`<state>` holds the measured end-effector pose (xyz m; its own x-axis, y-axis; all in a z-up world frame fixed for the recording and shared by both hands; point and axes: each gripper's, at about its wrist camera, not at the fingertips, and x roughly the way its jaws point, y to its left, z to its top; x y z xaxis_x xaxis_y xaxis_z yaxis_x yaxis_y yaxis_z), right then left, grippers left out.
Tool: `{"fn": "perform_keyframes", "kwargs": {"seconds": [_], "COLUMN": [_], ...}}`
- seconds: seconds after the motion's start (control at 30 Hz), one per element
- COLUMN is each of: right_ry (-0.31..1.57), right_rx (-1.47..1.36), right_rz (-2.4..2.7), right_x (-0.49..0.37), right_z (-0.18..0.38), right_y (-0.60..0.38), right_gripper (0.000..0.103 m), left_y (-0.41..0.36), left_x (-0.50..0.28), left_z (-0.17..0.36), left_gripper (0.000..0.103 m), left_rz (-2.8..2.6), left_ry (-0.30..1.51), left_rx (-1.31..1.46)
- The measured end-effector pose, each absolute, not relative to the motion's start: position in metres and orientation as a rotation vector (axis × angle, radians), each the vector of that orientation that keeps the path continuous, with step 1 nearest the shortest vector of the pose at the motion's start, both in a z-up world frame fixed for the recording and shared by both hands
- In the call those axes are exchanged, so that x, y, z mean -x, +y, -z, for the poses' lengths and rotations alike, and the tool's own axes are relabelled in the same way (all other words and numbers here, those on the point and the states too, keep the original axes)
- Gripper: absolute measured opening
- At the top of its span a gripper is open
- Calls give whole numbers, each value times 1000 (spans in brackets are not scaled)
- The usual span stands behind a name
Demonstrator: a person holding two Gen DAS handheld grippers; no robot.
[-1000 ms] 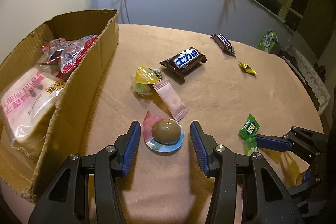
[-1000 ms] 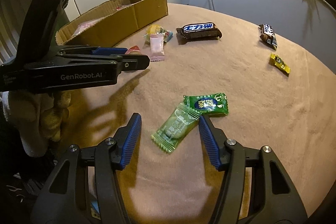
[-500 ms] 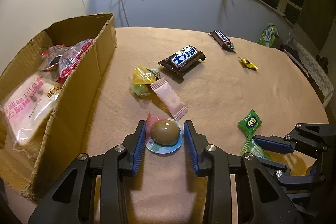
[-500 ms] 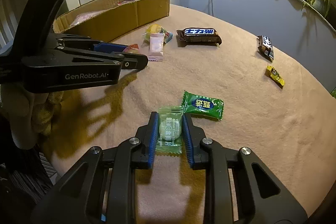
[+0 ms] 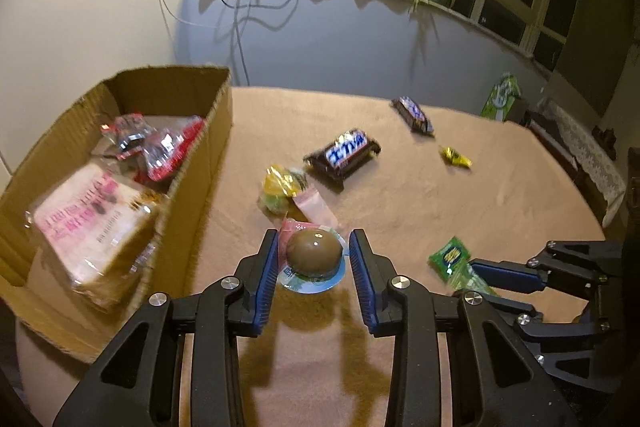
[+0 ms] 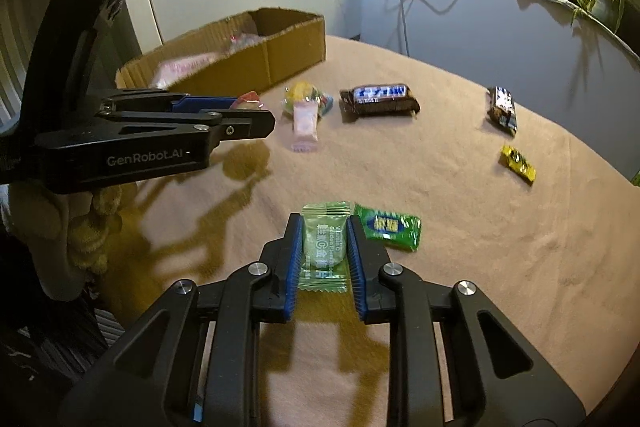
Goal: Organize snacks
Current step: 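Carry both snacks to the box and release them from both tools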
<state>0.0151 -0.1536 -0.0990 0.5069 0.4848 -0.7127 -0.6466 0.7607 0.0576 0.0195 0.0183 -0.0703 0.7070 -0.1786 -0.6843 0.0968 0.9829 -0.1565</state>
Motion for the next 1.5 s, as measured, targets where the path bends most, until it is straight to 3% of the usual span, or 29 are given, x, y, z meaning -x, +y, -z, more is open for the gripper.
{"fn": "perform_keyframes", "kwargs": {"seconds": [0.93, 1.5], "right_ry": [689, 703], "right_rx": [217, 265], "right_rz": [-794, -852], "right_x": [-68, -115], "right_z": [29, 30], "right_y": [-60, 14], "right_gripper": [22, 22], "left_y": [97, 137], "left_x": [-10, -10], "left_z": [35, 38], "left_gripper": [33, 33], "left_rz": [14, -67], "left_ry": [638, 639], "left_rx": [216, 245]}}
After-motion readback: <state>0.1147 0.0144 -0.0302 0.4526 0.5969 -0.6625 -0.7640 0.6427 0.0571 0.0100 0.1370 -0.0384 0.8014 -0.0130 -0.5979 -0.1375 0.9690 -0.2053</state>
